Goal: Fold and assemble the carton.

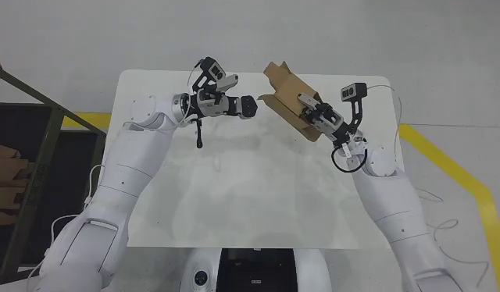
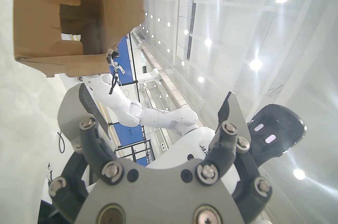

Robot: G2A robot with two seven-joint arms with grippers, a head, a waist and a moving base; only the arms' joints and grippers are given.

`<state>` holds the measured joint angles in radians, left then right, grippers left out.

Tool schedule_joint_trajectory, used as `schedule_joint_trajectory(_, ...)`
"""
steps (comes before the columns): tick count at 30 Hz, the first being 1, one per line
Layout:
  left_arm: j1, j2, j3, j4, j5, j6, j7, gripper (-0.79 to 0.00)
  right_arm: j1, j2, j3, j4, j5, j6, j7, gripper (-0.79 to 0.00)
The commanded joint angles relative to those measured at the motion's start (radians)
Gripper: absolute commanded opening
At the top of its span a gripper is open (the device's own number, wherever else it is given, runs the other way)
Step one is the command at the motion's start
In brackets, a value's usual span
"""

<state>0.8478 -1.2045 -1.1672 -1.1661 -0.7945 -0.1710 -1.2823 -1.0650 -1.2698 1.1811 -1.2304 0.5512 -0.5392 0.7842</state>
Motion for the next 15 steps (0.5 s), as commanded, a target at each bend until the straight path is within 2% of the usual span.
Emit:
schedule_joint_trajectory(1,-0.002,0.000,0.000,0.000,0.002,-0.003,0.000,0.000,-0.002,0.000,-0.004,-0.005,-0.007,0.003,0.005,-0.785)
schedule_joint_trajectory(15,-0.012,-0.002,0.003,0.015,0.018,-0.008,0.004,0.000,-0.013,0.005,-0.018,-0.052,0.027,0.028,0.182,-0.785)
